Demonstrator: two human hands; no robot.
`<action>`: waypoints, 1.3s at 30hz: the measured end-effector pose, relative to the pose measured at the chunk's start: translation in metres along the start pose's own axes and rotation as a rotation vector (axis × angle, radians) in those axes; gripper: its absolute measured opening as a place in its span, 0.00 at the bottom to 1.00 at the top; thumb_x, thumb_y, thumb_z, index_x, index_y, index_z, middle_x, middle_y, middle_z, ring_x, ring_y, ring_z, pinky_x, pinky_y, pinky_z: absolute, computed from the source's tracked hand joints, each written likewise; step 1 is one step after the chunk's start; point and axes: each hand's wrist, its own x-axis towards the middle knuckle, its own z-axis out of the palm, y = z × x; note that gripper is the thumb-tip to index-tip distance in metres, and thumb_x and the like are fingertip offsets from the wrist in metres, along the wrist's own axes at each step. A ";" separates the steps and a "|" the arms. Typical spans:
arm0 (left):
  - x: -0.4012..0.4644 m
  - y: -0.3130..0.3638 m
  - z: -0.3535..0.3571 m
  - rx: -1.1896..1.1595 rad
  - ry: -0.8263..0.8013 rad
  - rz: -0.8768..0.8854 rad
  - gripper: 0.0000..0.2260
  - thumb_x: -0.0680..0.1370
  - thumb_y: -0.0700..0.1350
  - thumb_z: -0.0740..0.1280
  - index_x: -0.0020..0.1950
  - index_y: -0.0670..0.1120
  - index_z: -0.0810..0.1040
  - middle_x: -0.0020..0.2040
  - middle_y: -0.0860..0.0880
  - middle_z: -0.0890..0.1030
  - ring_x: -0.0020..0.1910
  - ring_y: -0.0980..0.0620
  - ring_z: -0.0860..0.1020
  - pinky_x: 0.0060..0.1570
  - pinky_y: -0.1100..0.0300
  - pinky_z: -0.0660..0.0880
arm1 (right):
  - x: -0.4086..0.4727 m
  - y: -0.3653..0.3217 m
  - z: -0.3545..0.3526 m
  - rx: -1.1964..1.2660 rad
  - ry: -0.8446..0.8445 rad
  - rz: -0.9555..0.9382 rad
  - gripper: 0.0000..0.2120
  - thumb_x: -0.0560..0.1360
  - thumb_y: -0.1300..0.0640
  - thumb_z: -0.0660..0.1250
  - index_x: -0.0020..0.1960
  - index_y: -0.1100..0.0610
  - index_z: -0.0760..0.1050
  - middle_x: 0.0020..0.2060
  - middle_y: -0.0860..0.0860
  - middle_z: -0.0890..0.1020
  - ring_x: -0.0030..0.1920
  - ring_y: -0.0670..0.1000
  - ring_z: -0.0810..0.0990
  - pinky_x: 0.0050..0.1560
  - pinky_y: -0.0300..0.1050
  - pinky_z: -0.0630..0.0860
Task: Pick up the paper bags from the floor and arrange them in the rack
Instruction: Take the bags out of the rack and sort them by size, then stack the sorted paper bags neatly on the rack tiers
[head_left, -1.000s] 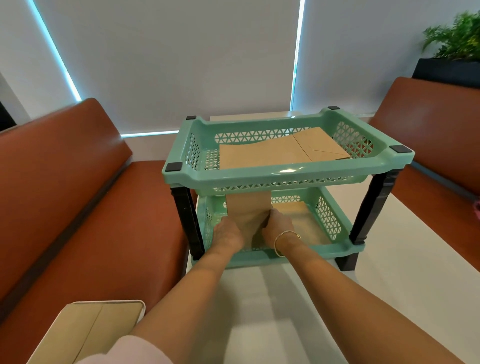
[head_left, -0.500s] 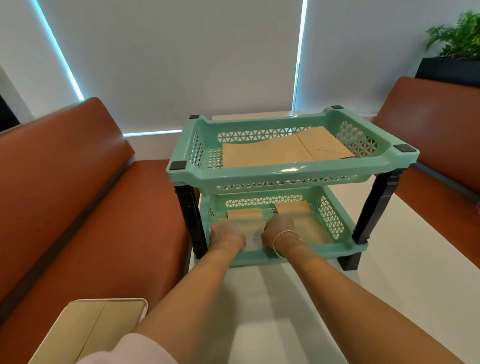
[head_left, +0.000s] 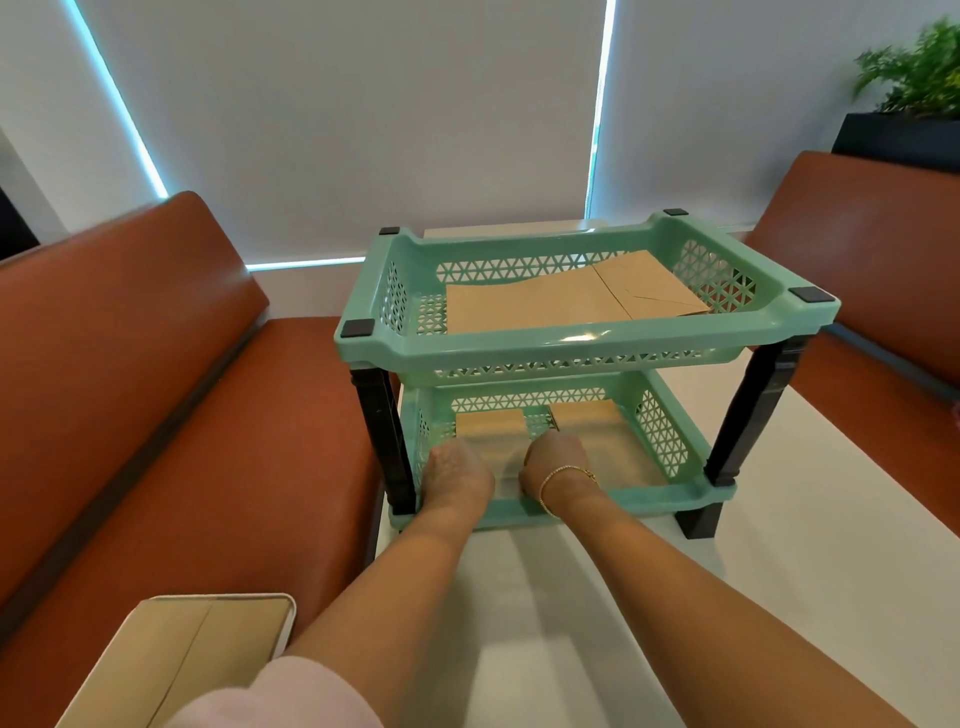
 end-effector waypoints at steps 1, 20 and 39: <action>-0.001 0.000 0.000 -0.008 0.011 0.005 0.12 0.77 0.33 0.61 0.60 0.36 0.76 0.59 0.39 0.77 0.58 0.42 0.77 0.52 0.54 0.76 | -0.001 -0.001 -0.001 0.004 -0.001 -0.002 0.11 0.76 0.63 0.60 0.54 0.64 0.78 0.53 0.58 0.81 0.55 0.55 0.79 0.54 0.41 0.73; -0.128 -0.054 -0.057 -0.254 0.035 0.412 0.13 0.77 0.40 0.62 0.61 0.44 0.77 0.58 0.45 0.79 0.56 0.47 0.77 0.58 0.56 0.73 | -0.124 -0.025 -0.061 0.066 0.081 -0.221 0.13 0.75 0.62 0.63 0.57 0.57 0.79 0.57 0.54 0.81 0.59 0.53 0.77 0.60 0.40 0.70; -0.185 -0.381 -0.077 -0.295 0.099 -0.253 0.12 0.77 0.43 0.64 0.59 0.43 0.77 0.59 0.44 0.78 0.58 0.45 0.76 0.51 0.58 0.72 | -0.273 -0.187 0.090 0.046 -0.341 -0.549 0.11 0.75 0.58 0.65 0.57 0.56 0.79 0.54 0.53 0.82 0.54 0.51 0.80 0.56 0.38 0.72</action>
